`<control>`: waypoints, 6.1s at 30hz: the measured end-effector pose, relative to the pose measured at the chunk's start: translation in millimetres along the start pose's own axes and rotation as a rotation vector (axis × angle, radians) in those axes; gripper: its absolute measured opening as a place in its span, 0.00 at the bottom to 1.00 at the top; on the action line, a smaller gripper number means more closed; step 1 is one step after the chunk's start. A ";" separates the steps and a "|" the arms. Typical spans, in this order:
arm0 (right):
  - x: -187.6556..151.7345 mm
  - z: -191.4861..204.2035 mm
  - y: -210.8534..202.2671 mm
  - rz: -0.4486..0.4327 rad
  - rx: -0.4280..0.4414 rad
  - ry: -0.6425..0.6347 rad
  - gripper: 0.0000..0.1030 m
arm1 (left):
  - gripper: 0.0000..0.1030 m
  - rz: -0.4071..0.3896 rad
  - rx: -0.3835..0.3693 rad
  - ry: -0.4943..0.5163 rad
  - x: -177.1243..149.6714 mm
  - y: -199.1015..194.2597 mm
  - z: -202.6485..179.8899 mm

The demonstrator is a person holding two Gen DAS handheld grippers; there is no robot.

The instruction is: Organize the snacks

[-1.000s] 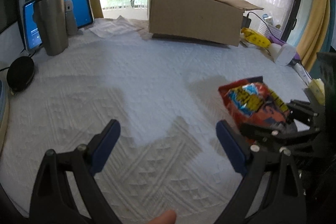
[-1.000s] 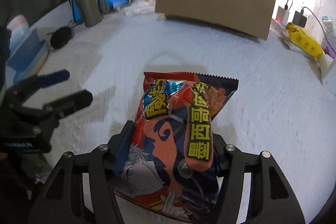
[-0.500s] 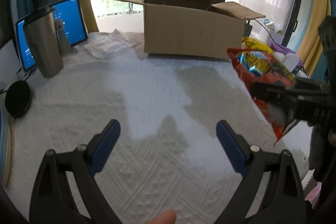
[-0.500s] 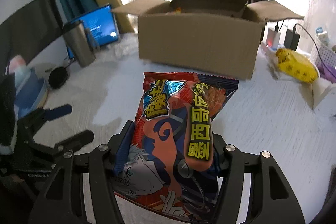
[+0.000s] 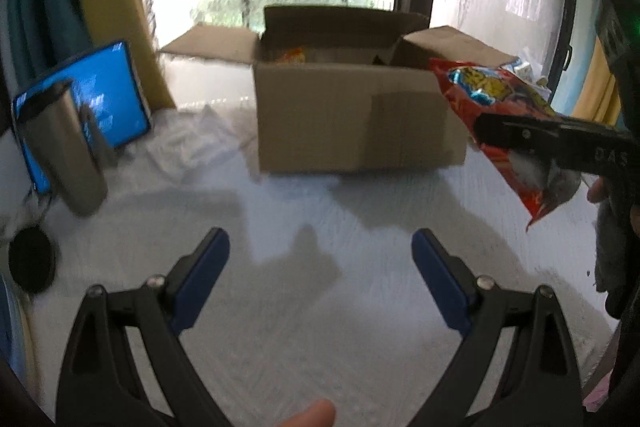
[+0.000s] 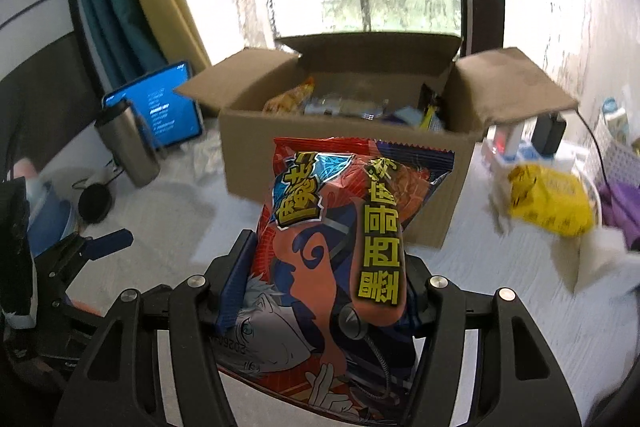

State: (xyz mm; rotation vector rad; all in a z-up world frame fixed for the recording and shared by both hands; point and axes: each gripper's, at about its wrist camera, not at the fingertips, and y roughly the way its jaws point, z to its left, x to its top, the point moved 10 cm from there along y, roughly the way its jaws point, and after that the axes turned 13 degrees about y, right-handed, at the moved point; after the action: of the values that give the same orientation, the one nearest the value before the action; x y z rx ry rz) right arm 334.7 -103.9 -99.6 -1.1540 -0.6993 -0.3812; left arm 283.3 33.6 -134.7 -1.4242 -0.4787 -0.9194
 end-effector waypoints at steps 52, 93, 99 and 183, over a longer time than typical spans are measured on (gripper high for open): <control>125.3 -57.1 61.8 -0.072 -0.186 -0.034 0.89 | 0.91 -0.088 0.084 -0.064 105.7 47.9 51.2; 4.3 -22.9 -133.5 -0.313 -0.108 -0.120 0.89 | 0.91 -0.380 0.165 -0.039 72.9 -136.2 -36.7; -14.0 -25.5 -159.8 -0.355 -0.106 -0.100 0.89 | 0.91 -0.417 0.172 -0.001 61.3 -154.4 -56.2; -125.5 -0.3 -255.1 -0.549 -0.200 -0.015 0.89 | 0.91 -0.544 0.159 -0.116 -62.9 -254.4 -51.6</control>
State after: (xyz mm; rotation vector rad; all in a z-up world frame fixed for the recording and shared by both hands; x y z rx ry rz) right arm 87.5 -209.0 -6.6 -1.1405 -1.0077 -0.9218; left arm 37.2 25.6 -30.9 -1.2234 -1.0368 -1.1993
